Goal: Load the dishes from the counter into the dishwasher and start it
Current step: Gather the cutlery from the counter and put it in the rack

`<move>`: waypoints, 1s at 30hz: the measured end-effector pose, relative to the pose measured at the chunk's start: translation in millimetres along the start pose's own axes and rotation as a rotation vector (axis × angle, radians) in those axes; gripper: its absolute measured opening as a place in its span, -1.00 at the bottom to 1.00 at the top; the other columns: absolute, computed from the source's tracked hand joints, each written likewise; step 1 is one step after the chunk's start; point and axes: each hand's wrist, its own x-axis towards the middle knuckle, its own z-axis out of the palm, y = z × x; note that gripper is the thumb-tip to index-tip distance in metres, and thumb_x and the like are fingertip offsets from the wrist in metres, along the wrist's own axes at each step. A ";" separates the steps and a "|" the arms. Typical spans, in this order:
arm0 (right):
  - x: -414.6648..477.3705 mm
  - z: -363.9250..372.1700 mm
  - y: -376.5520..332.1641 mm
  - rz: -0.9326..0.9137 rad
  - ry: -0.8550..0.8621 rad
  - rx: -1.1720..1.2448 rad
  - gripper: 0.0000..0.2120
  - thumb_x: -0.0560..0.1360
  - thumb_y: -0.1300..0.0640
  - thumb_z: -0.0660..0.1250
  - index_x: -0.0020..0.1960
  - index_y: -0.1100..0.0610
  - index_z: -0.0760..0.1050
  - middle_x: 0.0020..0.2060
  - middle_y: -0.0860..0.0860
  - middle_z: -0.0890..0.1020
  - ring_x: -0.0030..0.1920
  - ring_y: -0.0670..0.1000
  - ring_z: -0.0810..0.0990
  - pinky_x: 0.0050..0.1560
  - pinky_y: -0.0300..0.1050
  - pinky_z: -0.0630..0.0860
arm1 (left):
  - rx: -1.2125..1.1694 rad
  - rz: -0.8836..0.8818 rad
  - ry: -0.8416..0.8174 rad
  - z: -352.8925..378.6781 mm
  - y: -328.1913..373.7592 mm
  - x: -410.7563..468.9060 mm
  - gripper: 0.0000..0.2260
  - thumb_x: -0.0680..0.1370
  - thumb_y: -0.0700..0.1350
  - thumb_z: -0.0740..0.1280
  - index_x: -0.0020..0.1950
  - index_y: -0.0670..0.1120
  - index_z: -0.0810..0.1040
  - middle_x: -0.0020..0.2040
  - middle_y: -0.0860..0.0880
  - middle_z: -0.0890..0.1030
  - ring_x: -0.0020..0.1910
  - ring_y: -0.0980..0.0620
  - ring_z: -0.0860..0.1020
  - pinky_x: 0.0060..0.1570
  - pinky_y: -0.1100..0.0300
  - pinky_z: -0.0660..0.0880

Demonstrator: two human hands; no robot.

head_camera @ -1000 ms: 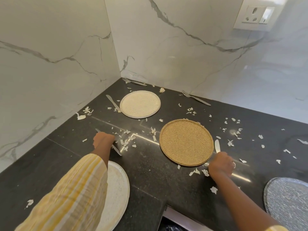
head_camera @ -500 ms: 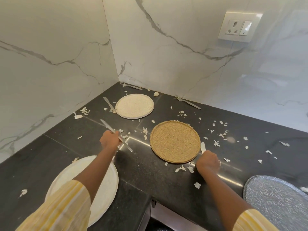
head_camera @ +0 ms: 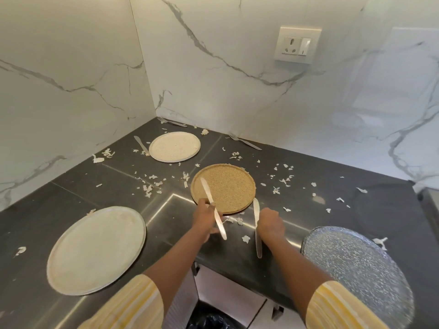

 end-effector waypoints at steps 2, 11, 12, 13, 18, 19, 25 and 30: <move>-6.9 -0.5 1.3 -0.028 0.013 0.045 -0.78 0.54 0.29 0.17 0.12 0.25 0.51 0.06 0.18 0.59 0.09 0.19 0.58 -0.01 -0.03 0.50 | 0.001 -0.013 -0.023 11.7 -4.0 -12.8 -0.87 0.65 -0.16 0.10 0.18 -0.02 0.30 -0.08 -0.15 0.54 -0.16 -0.04 0.57 -0.29 0.07 0.52; -33.4 17.4 -3.2 -0.003 0.094 0.054 -0.80 0.56 0.28 0.16 0.11 0.23 0.51 0.04 0.15 0.61 0.07 0.16 0.58 -0.04 -0.04 0.51 | -0.017 -0.053 -0.132 22.9 -21.6 -54.0 -0.58 0.54 -0.43 0.18 0.23 0.03 0.28 -0.09 -0.06 0.53 -0.08 0.02 0.55 -0.11 0.02 0.53; -31.6 17.7 -5.3 0.020 0.088 0.080 -0.80 0.55 0.27 0.16 0.11 0.22 0.50 0.06 0.15 0.60 0.08 0.16 0.57 -0.02 -0.04 0.50 | -0.010 -0.053 -0.131 21.0 -23.6 -55.6 -0.56 0.53 -0.44 0.18 0.26 0.02 0.29 -0.08 -0.06 0.53 -0.07 0.01 0.55 -0.09 0.00 0.53; -29.3 17.6 -7.1 0.046 0.077 0.099 -0.79 0.55 0.26 0.16 0.13 0.22 0.50 0.08 0.15 0.60 0.10 0.17 0.56 0.00 -0.03 0.49 | -0.006 -0.053 -0.128 18.6 -25.6 -56.4 -0.54 0.53 -0.44 0.19 0.28 0.02 0.29 -0.07 -0.06 0.54 -0.06 0.01 0.55 -0.08 -0.01 0.54; -21.6 19.7 -12.1 0.066 0.037 -0.033 -0.76 0.54 0.27 0.19 0.17 0.16 0.51 0.12 0.11 0.58 0.16 0.15 0.52 0.02 -0.03 0.49 | -0.039 -0.060 -0.137 2.3 -30.7 -53.3 -0.57 0.53 -0.43 0.21 0.25 0.01 0.32 -0.06 -0.08 0.57 -0.09 0.01 0.59 -0.23 0.06 0.54; -21.5 21.3 -12.7 0.043 0.035 -0.101 -0.75 0.54 0.27 0.20 0.18 0.16 0.51 0.12 0.10 0.59 0.16 0.14 0.53 0.02 -0.04 0.49 | -0.047 -0.061 -0.137 -0.5 -31.4 -51.7 -0.60 0.53 -0.43 0.21 0.23 -0.01 0.34 -0.06 -0.07 0.59 -0.09 0.02 0.60 -0.24 0.06 0.54; -18.1 19.2 -11.5 -0.032 0.043 -0.208 -0.72 0.54 0.31 0.17 0.20 0.19 0.52 0.10 0.11 0.60 0.13 0.13 0.57 0.01 -0.07 0.52 | -0.053 -0.075 -0.120 -10.6 -36.0 -46.7 -0.72 0.53 -0.41 0.24 0.17 -0.14 0.45 -0.07 -0.07 0.63 -0.10 0.04 0.61 -0.24 0.11 0.54; -19.2 8.1 10.0 -0.022 0.027 -0.052 -0.75 0.55 0.26 0.15 0.15 0.24 0.52 0.07 0.16 0.60 0.09 0.17 0.58 0.00 -0.06 0.50 | -0.058 -0.072 -0.091 -8.6 -37.6 -49.7 -0.77 0.53 -0.41 0.24 0.04 -0.10 0.46 -0.09 -0.08 0.63 -0.09 0.00 0.60 -0.20 0.08 0.54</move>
